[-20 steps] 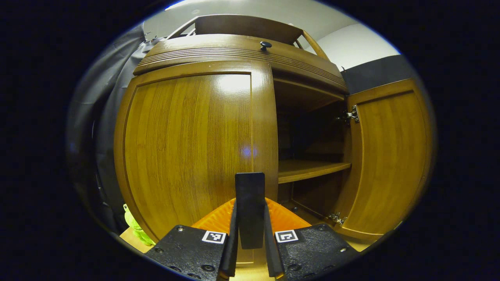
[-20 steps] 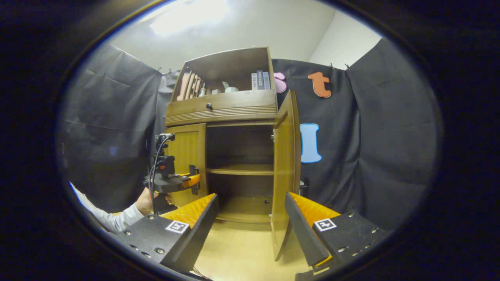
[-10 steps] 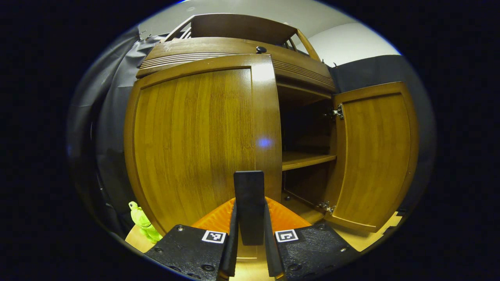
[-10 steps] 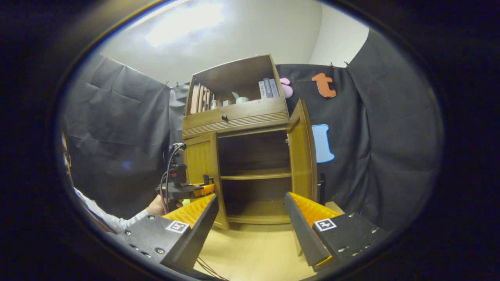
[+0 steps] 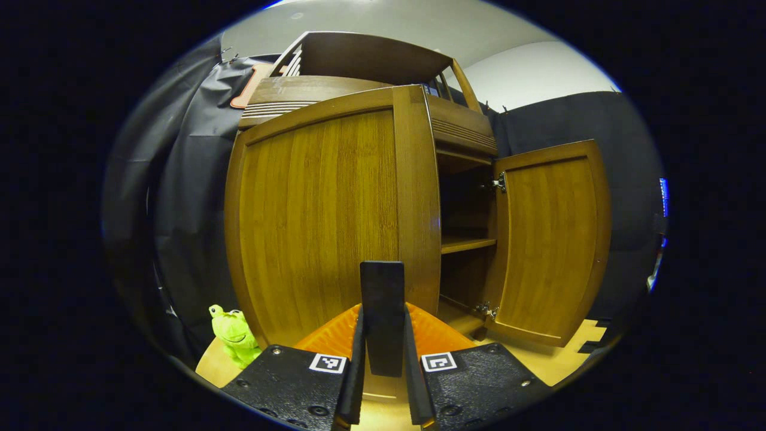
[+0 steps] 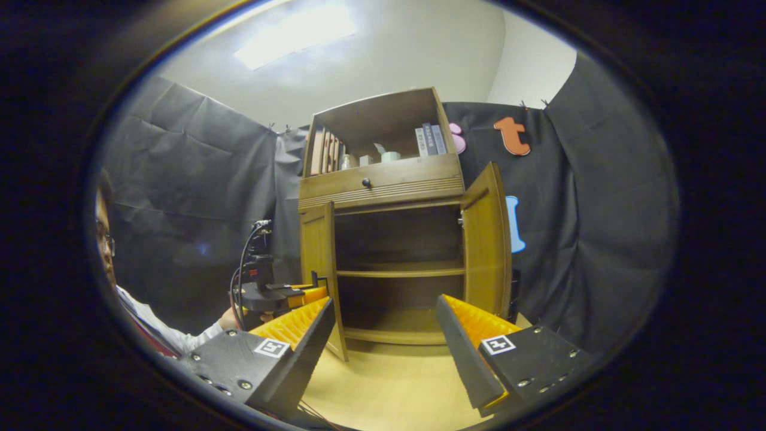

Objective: Open the right door of the double-door shoe cabinet with the right hand, and open the left door with the left hand.

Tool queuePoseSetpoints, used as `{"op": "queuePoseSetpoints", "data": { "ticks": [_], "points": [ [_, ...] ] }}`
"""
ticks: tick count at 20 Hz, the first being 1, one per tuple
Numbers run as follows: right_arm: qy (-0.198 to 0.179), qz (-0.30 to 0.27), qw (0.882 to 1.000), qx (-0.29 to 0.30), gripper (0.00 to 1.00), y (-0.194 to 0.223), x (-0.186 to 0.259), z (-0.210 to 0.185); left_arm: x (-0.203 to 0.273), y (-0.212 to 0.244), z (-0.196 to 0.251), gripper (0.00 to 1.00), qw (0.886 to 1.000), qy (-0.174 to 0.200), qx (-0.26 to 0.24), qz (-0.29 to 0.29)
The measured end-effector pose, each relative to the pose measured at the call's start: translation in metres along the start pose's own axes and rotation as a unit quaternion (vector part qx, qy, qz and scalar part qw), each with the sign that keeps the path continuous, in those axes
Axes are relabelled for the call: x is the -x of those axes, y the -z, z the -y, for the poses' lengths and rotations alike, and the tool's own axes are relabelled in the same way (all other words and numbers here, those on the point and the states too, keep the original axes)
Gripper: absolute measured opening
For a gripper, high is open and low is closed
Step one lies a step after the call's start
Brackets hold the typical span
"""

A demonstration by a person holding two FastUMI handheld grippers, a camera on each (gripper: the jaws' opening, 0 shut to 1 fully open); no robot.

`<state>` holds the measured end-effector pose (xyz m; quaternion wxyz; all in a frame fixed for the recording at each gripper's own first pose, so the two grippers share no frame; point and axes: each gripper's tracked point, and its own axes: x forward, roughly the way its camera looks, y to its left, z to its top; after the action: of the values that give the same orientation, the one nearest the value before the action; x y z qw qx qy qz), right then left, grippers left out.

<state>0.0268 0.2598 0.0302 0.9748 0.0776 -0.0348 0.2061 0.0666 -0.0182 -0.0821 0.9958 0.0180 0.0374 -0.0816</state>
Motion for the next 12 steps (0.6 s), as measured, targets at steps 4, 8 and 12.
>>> {"op": "queuePoseSetpoints", "data": {
  "ticks": [4,8,12],
  "points": [
    [0.000,-0.007,1.000,0.007,1.00,-0.006,-0.004,-0.009,0.028,0.000,-0.012,0.31,1.000,0.001,-0.004,0.000],
    [-0.004,-0.011,1.000,0.019,0.98,-0.006,-0.004,-0.020,0.053,0.000,-0.027,0.32,1.000,-0.002,0.010,-0.011],
    [-0.014,-0.019,1.000,0.019,1.00,-0.002,-0.011,-0.031,0.074,0.005,-0.038,0.32,1.000,0.001,0.013,-0.023]
  ]
}}
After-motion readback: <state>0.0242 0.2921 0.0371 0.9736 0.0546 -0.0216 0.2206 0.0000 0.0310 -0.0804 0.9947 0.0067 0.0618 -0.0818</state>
